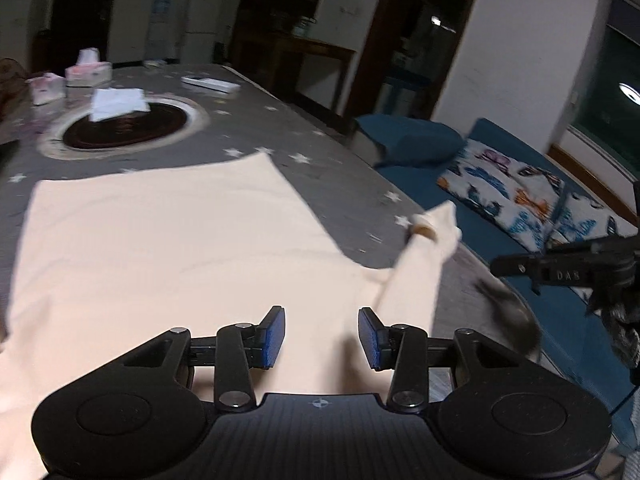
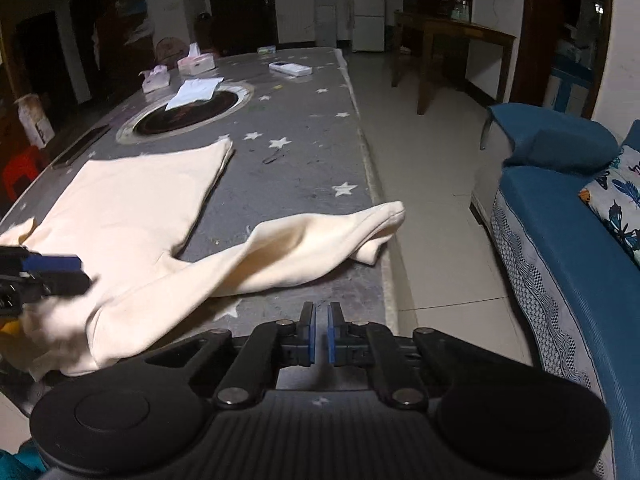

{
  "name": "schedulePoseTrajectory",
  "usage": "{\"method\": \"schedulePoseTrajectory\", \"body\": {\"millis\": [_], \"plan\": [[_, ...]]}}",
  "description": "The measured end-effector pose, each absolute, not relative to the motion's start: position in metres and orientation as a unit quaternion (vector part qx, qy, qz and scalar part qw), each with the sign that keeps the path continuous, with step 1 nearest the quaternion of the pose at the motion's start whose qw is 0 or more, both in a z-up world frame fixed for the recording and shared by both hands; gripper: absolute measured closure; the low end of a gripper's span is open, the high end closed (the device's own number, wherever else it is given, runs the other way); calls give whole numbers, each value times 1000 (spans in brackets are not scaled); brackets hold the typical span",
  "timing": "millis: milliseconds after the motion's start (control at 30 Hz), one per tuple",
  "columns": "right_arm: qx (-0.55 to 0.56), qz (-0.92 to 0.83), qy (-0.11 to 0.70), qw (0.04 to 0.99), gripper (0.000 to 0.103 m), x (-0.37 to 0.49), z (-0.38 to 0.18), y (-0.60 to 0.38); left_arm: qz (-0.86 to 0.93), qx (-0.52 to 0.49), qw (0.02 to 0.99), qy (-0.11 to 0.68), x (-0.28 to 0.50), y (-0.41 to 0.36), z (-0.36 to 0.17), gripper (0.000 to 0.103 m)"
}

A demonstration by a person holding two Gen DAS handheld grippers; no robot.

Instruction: Fold clothes

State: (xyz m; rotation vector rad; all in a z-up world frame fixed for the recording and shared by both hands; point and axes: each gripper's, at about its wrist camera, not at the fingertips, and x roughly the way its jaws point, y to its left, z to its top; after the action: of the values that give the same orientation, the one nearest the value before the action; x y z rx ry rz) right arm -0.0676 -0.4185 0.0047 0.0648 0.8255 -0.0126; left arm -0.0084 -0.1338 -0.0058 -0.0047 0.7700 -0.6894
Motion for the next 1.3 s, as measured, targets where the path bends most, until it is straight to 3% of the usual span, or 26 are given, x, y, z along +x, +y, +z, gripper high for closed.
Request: {"method": "schedulePoseTrajectory", "body": {"millis": [100, 233, 367, 567, 600, 667, 767, 1000, 1300], "plan": [[35, -7, 387, 921, 92, -60, 10, -420, -348, 5, 860, 373, -11, -146, -10, 59], [27, 12, 373, 927, 67, -33, 13, -410, -358, 0, 851, 384, -15, -152, -17, 59], [7, 32, 382, 924, 66, -1, 6, -392, -366, 7, 845, 389, -19, -158, -23, 59], [-14, 21, 413, 910, 68, 17, -15, -387, -374, 7, 843, 387, -20, -158, -23, 58], [-16, 21, 419, 908, 71, 17, -18, -387, -375, 7, 842, 387, -19, -158, -23, 57], [-17, 26, 421, 906, 92, 14, -20, -388, -378, 7, 842, 386, -18, -159, -23, 57], [-24, 32, 393, 918, 96, 6, -13, -386, -380, 8, 841, 384, -17, -160, -24, 56], [8, 65, 282, 957, 97, -43, 32, -389, -382, 7, 840, 384, -17, -158, -24, 55], [29, -56, 348, 935, 90, -74, -2, -442, -388, 20, 839, 380, -21, -161, -24, 50]]}}
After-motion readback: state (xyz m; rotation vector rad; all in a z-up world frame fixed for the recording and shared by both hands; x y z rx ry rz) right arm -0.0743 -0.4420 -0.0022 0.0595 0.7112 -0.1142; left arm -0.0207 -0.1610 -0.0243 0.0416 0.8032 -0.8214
